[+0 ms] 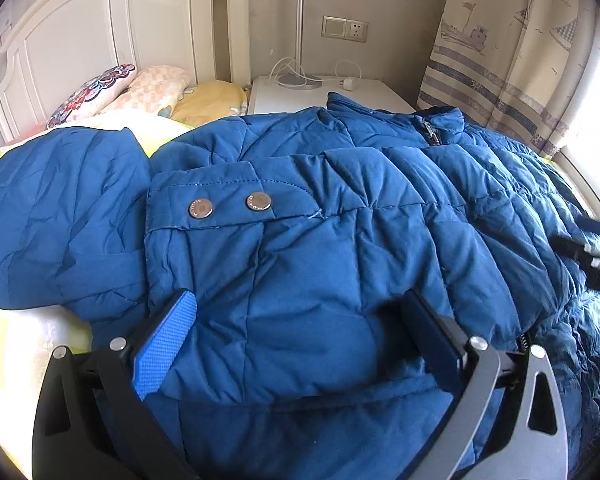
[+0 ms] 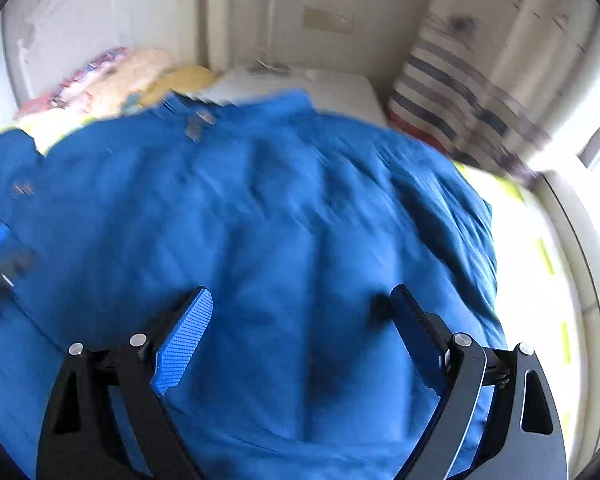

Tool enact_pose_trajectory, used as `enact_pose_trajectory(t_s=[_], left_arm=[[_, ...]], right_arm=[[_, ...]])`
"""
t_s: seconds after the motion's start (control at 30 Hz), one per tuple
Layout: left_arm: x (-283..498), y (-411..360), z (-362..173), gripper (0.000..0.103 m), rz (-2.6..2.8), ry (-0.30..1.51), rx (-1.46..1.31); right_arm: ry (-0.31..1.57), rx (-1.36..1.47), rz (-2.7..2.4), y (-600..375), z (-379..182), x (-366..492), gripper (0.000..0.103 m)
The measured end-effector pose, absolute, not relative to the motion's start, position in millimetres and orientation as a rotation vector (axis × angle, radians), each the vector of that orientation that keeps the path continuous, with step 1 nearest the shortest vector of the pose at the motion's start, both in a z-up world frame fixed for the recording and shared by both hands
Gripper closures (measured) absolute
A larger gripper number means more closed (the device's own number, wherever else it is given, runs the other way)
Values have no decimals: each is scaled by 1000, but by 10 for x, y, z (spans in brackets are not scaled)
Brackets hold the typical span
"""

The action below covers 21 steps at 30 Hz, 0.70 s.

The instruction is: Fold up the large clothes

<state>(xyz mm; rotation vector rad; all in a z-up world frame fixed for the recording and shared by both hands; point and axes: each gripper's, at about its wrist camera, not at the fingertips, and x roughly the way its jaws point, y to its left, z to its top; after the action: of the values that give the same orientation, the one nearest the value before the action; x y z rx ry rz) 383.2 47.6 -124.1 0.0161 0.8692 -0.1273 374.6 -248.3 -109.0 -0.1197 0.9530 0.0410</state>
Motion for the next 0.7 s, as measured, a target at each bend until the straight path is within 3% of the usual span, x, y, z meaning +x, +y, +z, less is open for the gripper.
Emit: enact_pose_trajectory(t_s=[0.23,0.33,0.5,0.7], left_arm=[[3828,477,-1235,2,-130,867,9],[3793,522,-1197,2,-130,841,-19],[3425,1153,-872,3,-100,566,-325],[3086,2415,-735,3,114,420,-806]], right_arm=[[861,8,34,-2551,-943,3459,16],[889,-80,9,-2407,-1120,3411,15],[890,-106,-20,-2387,-1160,3433,12],[896,-79,-12,-2447,-1167,3451,10]])
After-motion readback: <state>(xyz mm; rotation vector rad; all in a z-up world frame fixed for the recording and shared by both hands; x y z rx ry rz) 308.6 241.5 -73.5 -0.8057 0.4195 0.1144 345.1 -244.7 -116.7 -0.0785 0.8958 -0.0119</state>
